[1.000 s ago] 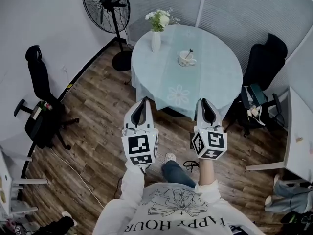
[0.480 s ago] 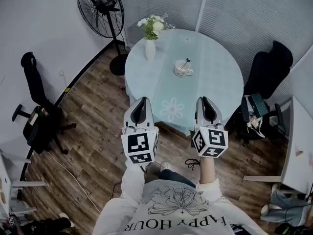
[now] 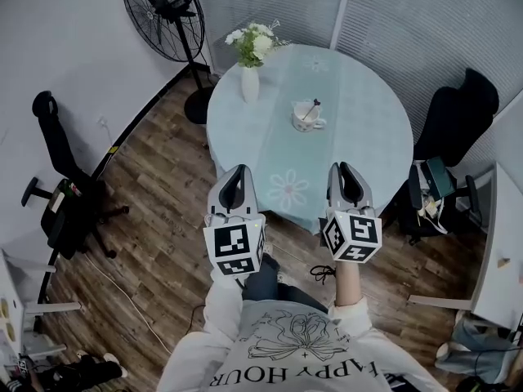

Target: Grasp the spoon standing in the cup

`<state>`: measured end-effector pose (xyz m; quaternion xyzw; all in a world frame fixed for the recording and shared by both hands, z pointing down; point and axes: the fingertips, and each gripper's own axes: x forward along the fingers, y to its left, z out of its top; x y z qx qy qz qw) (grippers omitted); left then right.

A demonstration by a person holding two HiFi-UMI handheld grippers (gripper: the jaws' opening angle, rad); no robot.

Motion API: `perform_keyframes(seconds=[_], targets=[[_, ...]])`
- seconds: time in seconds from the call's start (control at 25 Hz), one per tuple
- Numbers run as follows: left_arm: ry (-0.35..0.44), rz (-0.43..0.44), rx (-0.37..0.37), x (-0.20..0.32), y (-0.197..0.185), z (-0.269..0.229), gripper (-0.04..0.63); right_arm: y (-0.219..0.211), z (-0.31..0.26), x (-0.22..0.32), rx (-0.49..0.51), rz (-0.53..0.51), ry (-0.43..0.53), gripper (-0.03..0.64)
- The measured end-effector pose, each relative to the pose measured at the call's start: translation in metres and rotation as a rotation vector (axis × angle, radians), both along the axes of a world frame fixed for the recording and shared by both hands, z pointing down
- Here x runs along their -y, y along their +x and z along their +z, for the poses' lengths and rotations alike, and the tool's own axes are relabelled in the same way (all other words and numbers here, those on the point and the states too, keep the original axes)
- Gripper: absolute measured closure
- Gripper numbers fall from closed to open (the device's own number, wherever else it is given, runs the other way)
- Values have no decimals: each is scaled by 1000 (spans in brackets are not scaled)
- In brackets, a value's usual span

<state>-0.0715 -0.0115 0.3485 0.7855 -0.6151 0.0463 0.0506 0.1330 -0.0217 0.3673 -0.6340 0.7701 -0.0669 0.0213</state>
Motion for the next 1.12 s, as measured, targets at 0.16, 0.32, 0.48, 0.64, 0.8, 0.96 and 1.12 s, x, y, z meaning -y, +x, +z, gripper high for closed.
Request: perform_keyframes(seconds=[0.16,0.32,0.48,0.64,0.8,0.96,1.12], targets=[[-12,0,-7,19,1,6,589,2,6,17,3,2,-12,558],[-15,15,-4,49,8,8,589,7,12,43,10,12,-23,558],[-9,36,-3,84,16,8,589,14,12,74,11,29,-20,557],[-7,64,-6,120,22,10,589,20,11,107,10,54,-16,557],[-21,92,-8,157,31,14,589,27,15,138,10,73,-25,549],[-37,126,-3,191,39,21,589,33,24,168,17,95,-47,549],[-59,152,2,218,45,31,589,35,33,193,21,110,-68,549]])
